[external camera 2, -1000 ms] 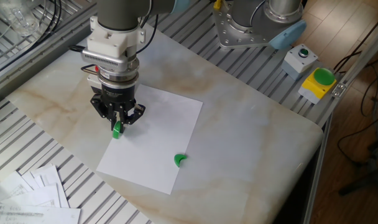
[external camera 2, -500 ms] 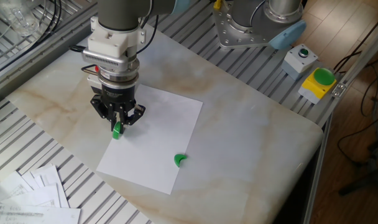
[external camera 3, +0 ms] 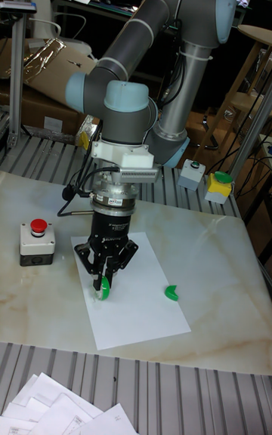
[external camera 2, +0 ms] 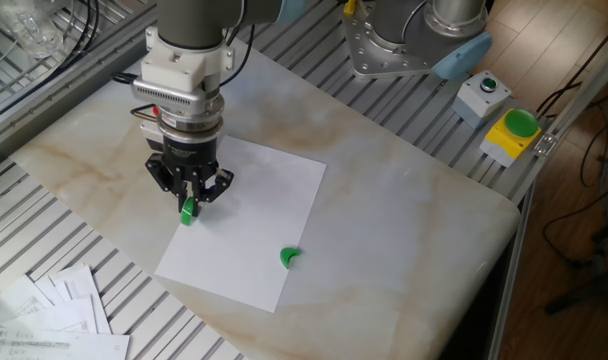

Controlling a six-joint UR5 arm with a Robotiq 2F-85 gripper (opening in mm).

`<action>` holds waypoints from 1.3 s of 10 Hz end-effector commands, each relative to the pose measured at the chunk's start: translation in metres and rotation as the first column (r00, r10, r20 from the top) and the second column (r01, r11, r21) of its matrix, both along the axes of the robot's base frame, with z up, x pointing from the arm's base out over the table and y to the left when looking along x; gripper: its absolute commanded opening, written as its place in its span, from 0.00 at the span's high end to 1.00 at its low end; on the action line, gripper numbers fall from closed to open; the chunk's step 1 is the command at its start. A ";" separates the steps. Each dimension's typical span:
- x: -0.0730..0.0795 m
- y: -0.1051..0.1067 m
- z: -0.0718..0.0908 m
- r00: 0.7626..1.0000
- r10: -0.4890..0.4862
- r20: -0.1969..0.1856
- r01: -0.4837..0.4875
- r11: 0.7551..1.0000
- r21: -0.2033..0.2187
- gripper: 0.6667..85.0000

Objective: Use the correction tape on paper

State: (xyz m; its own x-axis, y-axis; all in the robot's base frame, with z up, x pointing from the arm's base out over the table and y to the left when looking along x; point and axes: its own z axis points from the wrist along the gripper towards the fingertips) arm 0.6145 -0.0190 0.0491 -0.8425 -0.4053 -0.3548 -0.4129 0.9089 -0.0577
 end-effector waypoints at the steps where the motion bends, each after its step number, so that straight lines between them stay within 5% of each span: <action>1: 0.004 0.001 0.001 1.000 -0.006 0.010 0.006 1.000 0.013 0.99; 13: 0.017 0.008 -0.001 0.999 -0.006 0.035 0.004 0.999 0.031 0.99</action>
State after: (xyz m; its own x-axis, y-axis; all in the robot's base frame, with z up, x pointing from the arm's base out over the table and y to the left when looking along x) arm 0.6269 -0.0120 0.0465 -0.8312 -0.4010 -0.3852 -0.4146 0.9085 -0.0512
